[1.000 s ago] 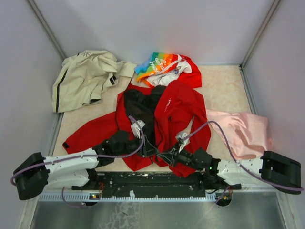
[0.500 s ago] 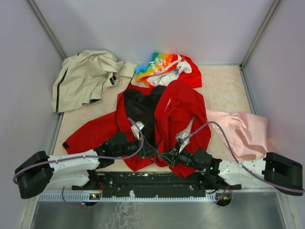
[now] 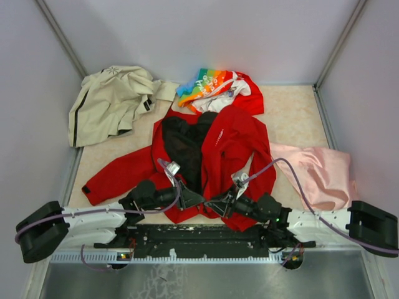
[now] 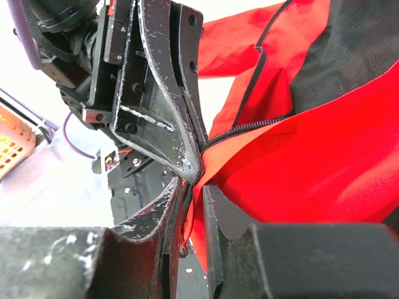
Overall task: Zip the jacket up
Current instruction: Adjust the zipper on the jacket.
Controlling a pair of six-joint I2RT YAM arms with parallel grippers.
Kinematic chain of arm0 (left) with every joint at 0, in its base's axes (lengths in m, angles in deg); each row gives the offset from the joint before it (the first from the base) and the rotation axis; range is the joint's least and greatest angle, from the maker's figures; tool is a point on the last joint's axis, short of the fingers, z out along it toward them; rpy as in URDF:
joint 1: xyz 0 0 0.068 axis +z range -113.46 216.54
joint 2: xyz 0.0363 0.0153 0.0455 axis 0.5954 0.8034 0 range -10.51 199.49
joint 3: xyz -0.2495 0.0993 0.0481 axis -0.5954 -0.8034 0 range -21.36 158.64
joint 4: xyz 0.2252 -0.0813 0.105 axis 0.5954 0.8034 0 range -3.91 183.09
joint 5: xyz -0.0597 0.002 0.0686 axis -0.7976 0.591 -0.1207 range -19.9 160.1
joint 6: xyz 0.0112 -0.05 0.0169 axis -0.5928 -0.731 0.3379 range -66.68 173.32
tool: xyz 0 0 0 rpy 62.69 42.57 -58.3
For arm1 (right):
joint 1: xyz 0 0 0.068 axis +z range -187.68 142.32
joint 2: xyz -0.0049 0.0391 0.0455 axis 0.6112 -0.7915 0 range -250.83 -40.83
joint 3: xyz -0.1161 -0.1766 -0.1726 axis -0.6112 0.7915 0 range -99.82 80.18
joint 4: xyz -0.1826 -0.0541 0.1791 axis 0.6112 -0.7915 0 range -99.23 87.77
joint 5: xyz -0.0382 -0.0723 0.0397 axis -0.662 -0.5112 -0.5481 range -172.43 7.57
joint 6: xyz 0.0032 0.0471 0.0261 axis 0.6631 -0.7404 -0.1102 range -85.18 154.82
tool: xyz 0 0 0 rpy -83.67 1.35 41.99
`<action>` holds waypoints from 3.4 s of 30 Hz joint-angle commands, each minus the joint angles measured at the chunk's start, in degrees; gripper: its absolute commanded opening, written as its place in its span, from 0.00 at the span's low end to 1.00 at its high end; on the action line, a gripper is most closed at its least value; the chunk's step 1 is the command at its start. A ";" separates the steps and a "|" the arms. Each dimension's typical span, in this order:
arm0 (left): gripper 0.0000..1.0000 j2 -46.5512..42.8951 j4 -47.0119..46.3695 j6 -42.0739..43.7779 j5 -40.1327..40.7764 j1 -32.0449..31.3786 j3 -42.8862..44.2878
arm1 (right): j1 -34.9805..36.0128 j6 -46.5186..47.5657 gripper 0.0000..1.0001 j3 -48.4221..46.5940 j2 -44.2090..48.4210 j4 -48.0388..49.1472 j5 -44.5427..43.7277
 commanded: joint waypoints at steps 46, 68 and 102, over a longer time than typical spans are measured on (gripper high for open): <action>0.04 -1.98 -15.54 6.30 -2.04 -0.30 -4.20 | -0.28 0.11 0.00 0.82 -5.42 11.52 5.73; 0.50 -18.07 17.20 2.53 2.83 -1.17 0.26 | -0.28 1.63 0.00 3.52 -5.69 23.49 -7.98; 0.33 -15.26 11.35 -1.35 0.30 -1.79 2.23 | -0.28 1.62 0.00 3.64 -12.19 29.75 -8.81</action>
